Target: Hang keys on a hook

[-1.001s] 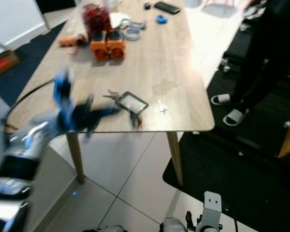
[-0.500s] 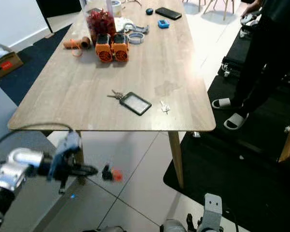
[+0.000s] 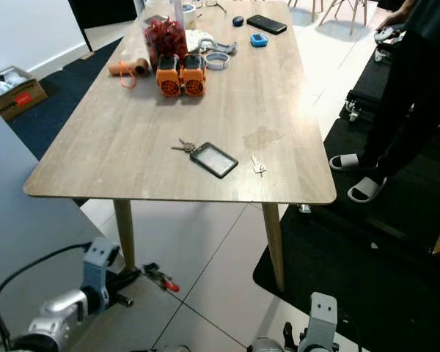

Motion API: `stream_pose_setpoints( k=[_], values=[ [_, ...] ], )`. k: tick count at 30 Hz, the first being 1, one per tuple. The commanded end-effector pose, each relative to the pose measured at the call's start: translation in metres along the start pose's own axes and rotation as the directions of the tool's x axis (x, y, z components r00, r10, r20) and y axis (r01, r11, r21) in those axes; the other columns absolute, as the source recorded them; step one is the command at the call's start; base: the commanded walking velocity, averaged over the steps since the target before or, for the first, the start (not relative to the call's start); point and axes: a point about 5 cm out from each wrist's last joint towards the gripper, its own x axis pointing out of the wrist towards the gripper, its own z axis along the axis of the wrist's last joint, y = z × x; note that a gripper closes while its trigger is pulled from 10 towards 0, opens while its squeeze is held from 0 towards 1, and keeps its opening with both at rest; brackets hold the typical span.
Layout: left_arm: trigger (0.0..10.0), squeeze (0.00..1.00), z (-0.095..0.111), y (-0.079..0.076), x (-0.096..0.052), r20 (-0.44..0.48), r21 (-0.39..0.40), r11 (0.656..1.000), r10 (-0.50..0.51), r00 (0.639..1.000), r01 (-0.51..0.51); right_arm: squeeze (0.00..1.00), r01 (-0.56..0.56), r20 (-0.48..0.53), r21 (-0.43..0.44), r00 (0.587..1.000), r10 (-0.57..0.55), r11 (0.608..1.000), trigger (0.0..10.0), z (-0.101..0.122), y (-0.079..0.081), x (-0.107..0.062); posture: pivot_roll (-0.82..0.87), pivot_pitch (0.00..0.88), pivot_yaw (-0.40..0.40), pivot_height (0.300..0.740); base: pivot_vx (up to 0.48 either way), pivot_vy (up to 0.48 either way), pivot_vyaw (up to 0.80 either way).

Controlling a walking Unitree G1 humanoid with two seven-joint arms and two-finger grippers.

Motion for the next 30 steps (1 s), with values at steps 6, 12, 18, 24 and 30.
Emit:
stream_pose_setpoints(
  k=[6,12,18,24,30],
  values=[
    [10.0,0.0,-0.014,-0.005,0.003,-0.001,-0.013,0.994,0.105,0.995,-0.105,0.0,0.034,0.01,0.03,0.999,-0.034,0.999,10.0,0.0,-0.004,-0.001,0.02,0.055,0.037,0.74,0.0,0.0,0.0],
    [10.0,0.0,-0.013,-0.006,0.01,-0.024,0.05,0.97,0.24,0.971,-0.238,0.0,0.058,0.009,0.076,0.998,-0.059,0.995,10.0,0.001,-0.007,0.0,0.02,0.036,0.043,0.74,0.0,0.0,0.0],
    [10.0,0.0,-0.017,-0.015,0.015,-0.059,0.109,0.974,0.207,0.977,-0.199,0.0,0.062,0.003,0.088,0.998,-0.062,0.994,10.0,0.002,-0.007,0.0,0.01,0.021,0.042,0.74,0.0,0.0,0.0],
    [10.0,0.0,-0.016,-0.018,0.018,-0.06,0.125,0.972,0.205,0.977,-0.197,0.0,0.054,-0.011,0.092,0.999,-0.053,0.994,10.0,0.0,-0.004,0.001,0.02,0.016,0.039,0.74,0.0,0.0,0.0],
    [10.0,0.0,-0.02,-0.019,0.019,-0.106,0.178,0.964,0.216,0.971,-0.195,0.0,0.046,-0.031,0.091,0.999,-0.044,0.995,10.0,-0.001,0.0,0.001,0.02,0.0,0.039,0.74,0.0,0.0,0.0]
  ],
)
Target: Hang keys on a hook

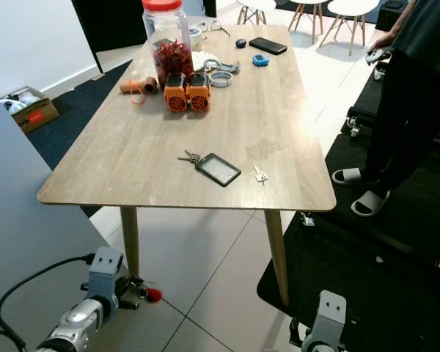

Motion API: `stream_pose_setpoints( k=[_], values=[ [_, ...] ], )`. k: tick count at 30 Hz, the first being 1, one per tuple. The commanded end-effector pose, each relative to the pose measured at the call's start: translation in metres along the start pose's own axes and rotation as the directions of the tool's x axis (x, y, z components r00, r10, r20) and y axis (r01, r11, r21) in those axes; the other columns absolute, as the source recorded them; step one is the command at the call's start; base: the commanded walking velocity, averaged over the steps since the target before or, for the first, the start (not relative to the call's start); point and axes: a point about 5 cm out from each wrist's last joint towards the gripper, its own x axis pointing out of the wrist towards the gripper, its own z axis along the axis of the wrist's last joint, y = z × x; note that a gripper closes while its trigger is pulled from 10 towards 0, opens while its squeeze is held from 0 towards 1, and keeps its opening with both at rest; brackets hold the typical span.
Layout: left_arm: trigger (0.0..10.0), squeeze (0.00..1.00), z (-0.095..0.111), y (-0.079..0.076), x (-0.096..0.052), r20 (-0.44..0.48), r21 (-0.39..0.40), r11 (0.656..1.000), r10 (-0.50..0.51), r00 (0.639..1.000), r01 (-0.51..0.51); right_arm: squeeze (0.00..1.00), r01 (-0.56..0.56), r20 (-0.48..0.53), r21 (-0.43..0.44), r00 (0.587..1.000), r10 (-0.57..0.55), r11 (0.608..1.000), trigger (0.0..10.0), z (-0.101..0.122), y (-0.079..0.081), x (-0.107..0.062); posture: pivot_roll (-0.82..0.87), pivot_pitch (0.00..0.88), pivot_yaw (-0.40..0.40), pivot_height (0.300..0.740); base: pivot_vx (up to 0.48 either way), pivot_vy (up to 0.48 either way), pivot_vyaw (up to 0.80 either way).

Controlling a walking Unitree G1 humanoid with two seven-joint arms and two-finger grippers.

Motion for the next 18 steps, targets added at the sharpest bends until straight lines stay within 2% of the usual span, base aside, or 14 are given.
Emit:
stream_pose_setpoints(
  k=[1,11,18],
  values=[
    [10.0,0.0,0.0,-0.006,0.002,-0.016,0.017,1.0,-0.012,1.0,0.013,0.0,0.001,-0.027,0.016,1.0,-0.001,1.0,10.0,-0.005,0.003,-0.001,0.02,0.0,0.039,0.74,0.0,0.0,0.0],
    [10.0,0.0,0.005,-0.012,0.006,-0.035,0.064,0.996,-0.064,0.997,0.066,0.0,0.005,-0.026,0.021,1.0,-0.004,1.0,10.0,-0.001,0.004,0.001,0.02,0.0,0.038,0.74,0.0,0.0,0.0],
    [10.0,0.0,0.01,-0.016,0.01,-0.041,0.095,0.994,-0.055,0.998,0.059,0.0,0.018,-0.023,0.025,1.0,-0.017,1.0,10.0,0.001,-0.001,0.002,0.01,0.0,0.03,0.74,0.0,0.0,0.0]
  ],
)
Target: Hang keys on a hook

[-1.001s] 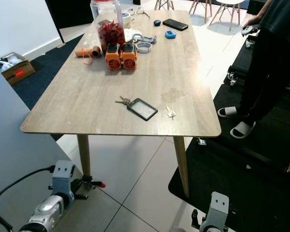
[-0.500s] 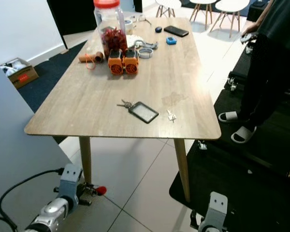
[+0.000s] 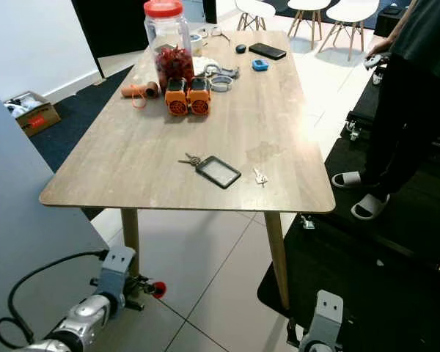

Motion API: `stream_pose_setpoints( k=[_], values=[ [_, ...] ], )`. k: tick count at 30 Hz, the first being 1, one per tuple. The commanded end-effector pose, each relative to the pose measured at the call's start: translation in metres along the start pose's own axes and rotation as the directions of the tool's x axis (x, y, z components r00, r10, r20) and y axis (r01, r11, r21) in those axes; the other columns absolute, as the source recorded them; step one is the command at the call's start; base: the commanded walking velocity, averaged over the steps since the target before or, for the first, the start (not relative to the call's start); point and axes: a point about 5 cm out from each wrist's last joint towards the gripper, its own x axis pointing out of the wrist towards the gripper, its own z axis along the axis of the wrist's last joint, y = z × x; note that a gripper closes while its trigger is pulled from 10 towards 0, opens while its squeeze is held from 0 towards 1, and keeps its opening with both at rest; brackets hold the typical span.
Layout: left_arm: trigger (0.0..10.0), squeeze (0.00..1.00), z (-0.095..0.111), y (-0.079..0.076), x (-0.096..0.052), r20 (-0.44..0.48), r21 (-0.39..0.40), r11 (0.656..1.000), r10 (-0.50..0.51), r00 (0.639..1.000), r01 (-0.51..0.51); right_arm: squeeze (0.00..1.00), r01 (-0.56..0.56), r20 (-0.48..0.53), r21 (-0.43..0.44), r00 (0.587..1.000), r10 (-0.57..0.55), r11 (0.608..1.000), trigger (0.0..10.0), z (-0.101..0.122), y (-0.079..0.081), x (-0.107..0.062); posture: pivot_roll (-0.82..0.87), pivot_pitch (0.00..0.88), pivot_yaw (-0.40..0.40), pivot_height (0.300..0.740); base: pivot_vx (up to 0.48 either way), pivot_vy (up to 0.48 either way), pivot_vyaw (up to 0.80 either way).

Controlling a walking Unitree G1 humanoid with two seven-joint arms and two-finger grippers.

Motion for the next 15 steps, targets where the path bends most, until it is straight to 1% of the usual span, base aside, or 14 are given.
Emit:
stream_pose_setpoints(
  k=[1,5,15],
  values=[
    [10.0,0.0,-0.002,-0.003,0.001,-0.02,0.009,1.0,0.0,1.0,0.0,0.0,0.014,-0.009,0.018,1.0,-0.014,1.0,10.0,0.0,-0.002,0.0,0.01,0.0,0.03,0.74,0.0,0.0,0.0],
    [10.0,0.0,-0.001,-0.004,0.002,-0.025,0.006,1.0,0.008,1.0,-0.008,0.0,0.018,-0.01,0.019,1.0,-0.018,1.0,10.0,0.0,-0.004,0.0,0.01,0.0,0.026,0.74,0.0,0.0,0.0],
    [10.0,0.0,0.014,-0.004,0.006,0.017,0.007,1.0,0.003,1.0,-0.003,0.0,0.016,-0.007,0.015,1.0,-0.016,1.0,10.0,0.005,-0.005,0.002,0.02,0.0,0.004,0.74,0.0,0.0,0.0]
  ],
)
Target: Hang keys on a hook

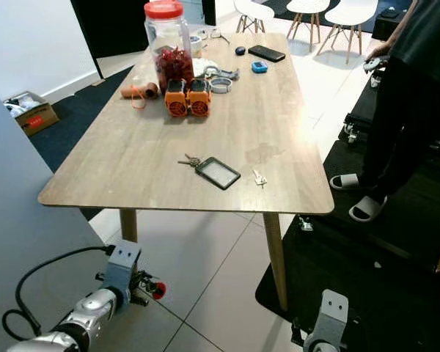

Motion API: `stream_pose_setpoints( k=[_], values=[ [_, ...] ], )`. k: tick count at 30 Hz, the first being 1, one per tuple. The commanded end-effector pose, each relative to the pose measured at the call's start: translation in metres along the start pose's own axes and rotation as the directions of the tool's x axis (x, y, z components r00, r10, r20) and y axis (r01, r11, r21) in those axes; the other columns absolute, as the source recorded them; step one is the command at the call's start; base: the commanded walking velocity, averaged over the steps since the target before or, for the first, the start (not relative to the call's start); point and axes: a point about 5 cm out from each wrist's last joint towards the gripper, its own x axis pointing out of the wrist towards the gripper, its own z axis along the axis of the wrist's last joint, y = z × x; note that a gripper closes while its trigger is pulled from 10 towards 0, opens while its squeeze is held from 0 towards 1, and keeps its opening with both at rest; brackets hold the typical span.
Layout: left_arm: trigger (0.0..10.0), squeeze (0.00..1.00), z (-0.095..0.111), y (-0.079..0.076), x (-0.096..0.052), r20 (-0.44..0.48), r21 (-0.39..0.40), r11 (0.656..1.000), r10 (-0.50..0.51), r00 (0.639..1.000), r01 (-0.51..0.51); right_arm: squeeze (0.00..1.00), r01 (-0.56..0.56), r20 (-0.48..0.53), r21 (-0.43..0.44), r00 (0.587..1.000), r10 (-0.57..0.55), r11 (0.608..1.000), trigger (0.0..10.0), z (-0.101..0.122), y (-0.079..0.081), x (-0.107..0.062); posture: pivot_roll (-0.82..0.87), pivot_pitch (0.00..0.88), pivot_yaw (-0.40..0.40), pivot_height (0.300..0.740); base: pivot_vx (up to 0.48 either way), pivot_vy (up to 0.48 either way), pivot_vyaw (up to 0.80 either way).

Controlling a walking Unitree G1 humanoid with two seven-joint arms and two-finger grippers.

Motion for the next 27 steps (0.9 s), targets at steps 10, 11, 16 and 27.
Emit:
stream_pose_setpoints(
  k=[10,11,16,27],
  values=[
    [10.0,0.0,0.015,-0.005,0.005,0.048,-0.003,1.0,-0.011,0.999,0.011,0.0,-0.002,-0.016,0.01,1.0,0.002,1.0,10.0,0.002,0.003,0.002,0.03,0.0,0.004,0.74,0.0,0.0,0.0],
    [10.0,0.0,0.015,-0.005,0.005,0.048,-0.003,1.0,-0.011,0.999,0.011,0.0,-0.002,-0.016,0.011,1.0,0.002,1.0,10.0,0.002,0.003,0.002,0.03,0.0,0.004,0.74,0.0,0.0,0.0],
    [10.0,0.0,0.018,-0.007,0.005,0.074,-0.036,0.999,0.004,0.997,-0.001,0.0,0.001,-0.02,0.024,1.0,-0.001,1.0,10.0,0.003,0.001,0.002,0.04,0.0,0.006,0.74,0.0,0.0,0.0],
    [10.0,0.0,0.009,-0.003,0.002,0.076,-0.038,0.997,0.069,0.995,-0.067,0.0,0.009,-0.032,0.03,0.999,-0.008,0.999,10.0,0.002,-0.001,0.002,0.04,0.0,0.018,0.74,0.0,0.0,0.0]
  ],
)
